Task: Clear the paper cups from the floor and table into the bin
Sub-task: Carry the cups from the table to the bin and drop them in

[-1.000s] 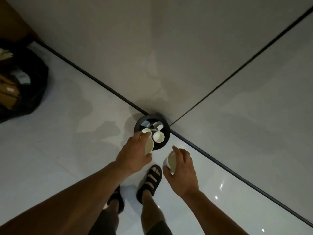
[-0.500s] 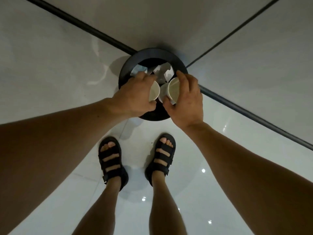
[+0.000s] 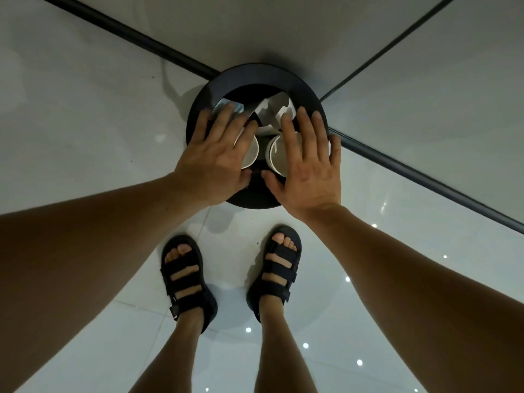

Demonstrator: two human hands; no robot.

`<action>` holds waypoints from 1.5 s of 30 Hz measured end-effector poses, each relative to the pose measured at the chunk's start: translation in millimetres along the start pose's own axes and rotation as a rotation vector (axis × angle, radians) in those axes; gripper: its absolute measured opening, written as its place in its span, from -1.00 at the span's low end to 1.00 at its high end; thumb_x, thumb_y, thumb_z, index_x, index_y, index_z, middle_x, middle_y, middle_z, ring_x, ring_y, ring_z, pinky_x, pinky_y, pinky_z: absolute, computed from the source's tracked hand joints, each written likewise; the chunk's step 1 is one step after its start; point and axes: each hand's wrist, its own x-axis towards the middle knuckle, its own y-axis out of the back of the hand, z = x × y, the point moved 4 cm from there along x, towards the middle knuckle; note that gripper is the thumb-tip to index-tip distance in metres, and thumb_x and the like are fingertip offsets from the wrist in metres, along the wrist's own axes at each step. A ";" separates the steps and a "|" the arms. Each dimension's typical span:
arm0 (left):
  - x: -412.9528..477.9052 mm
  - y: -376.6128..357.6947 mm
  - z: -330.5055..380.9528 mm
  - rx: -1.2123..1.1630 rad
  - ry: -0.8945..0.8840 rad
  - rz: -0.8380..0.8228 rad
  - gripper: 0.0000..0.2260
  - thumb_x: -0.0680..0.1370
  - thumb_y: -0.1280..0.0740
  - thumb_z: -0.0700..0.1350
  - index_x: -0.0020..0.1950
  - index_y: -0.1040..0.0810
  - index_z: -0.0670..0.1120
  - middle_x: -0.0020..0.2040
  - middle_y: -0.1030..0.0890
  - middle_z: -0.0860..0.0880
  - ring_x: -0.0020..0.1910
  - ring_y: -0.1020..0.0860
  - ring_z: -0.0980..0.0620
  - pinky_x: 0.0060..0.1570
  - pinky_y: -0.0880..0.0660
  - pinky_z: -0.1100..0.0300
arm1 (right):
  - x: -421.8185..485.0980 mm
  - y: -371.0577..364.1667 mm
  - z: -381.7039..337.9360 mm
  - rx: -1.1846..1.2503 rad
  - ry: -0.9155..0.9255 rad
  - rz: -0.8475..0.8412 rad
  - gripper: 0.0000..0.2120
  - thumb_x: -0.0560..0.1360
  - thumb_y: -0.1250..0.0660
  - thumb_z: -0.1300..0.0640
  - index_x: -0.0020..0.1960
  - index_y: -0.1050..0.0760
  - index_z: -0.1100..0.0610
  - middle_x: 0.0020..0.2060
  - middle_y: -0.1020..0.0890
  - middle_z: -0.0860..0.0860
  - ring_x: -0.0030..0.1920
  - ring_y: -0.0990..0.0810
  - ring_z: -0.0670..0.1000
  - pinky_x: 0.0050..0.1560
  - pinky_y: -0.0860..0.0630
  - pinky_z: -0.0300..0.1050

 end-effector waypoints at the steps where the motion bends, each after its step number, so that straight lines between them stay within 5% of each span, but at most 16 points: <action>1: -2.0 -4.7 -1.3 0.019 0.006 0.009 -0.31 0.52 -0.17 0.18 0.54 -0.11 -0.15 0.53 -0.16 -0.18 0.53 -0.03 -0.19 0.45 -0.01 -0.19 | 0.6 -3.2 -0.1 -0.026 -0.002 -0.029 -0.17 0.49 -0.26 -0.25 0.60 -0.01 0.05 0.57 -0.08 0.14 0.57 0.03 0.21 0.50 0.06 0.23; 5: -4.5 -12.5 -3.5 0.046 0.024 0.048 -0.31 0.55 -0.08 0.23 0.56 -0.04 -0.13 0.54 -0.15 -0.20 0.53 -0.03 -0.21 0.46 -0.04 -0.18 | 4.6 -11.0 -0.6 -0.046 -0.041 -0.055 -0.17 0.48 -0.23 -0.28 0.60 0.04 0.00 0.58 -0.01 0.12 0.57 0.10 0.20 0.50 0.08 0.25; 12: -12.2 9.5 1.0 -0.047 0.058 0.029 -0.23 0.48 -0.28 0.22 0.55 -0.12 -0.13 0.52 -0.19 -0.21 0.52 -0.08 -0.23 0.39 -0.17 -0.27 | -6.3 5.0 -1.0 0.075 -0.053 -0.064 -0.12 0.42 -0.29 -0.29 0.59 0.02 -0.04 0.58 -0.03 0.11 0.57 0.09 0.19 0.48 0.05 0.29; 20: -38.3 99.7 7.8 -0.153 0.171 -0.010 -0.24 0.47 -0.32 0.18 0.54 -0.12 -0.11 0.52 -0.19 -0.18 0.51 -0.10 -0.22 0.37 -0.18 -0.28 | -52.0 81.3 3.4 0.145 -0.222 -0.120 -0.13 0.45 -0.19 -0.39 0.59 0.10 -0.07 0.59 0.02 0.06 0.58 0.11 0.16 0.49 -0.04 0.31; 24: -55.5 161.6 27.6 -0.123 0.181 -0.086 -0.25 0.52 -0.17 0.26 0.56 0.05 -0.04 0.57 -0.04 -0.09 0.55 0.05 -0.14 0.45 -0.08 -0.20 | -84.2 142.6 7.1 0.185 -0.342 -0.166 -0.15 0.48 -0.11 -0.41 0.59 0.16 -0.09 0.59 0.10 0.02 0.58 0.18 0.12 0.51 0.03 0.24; 31: -73.6 301.4 101.9 -0.122 -0.004 -0.002 -0.24 0.47 -0.28 0.21 0.55 -0.09 -0.05 0.55 -0.13 -0.12 0.53 -0.04 -0.17 0.38 -0.14 -0.23 | -149.0 271.5 7.8 0.243 -0.476 -0.213 -0.18 0.49 -0.04 -0.44 0.57 0.24 -0.14 0.59 0.15 -0.03 0.56 0.26 0.03 0.52 0.11 0.15; 40: -121.9 425.7 209.1 -0.102 -0.160 -0.196 -0.22 0.46 -0.12 0.37 0.55 0.10 0.08 0.57 0.09 0.02 0.53 0.16 -0.11 0.42 0.00 -0.26 | -280.9 420.2 -27.2 0.305 -0.772 -0.107 -0.20 0.49 -0.07 -0.43 0.58 0.15 -0.15 0.59 0.09 -0.03 0.57 0.20 0.04 0.51 0.09 0.13; 45: -182.4 463.1 284.1 -0.038 -0.368 -0.266 -0.22 0.44 -0.12 0.38 0.55 0.06 0.09 0.57 0.05 0.00 0.53 0.12 -0.11 0.41 -0.01 -0.26 | -398.4 456.9 -54.0 0.403 -1.062 0.025 -0.20 0.48 -0.09 -0.45 0.57 0.07 -0.14 0.59 0.03 -0.03 0.57 0.14 0.05 0.51 0.03 0.13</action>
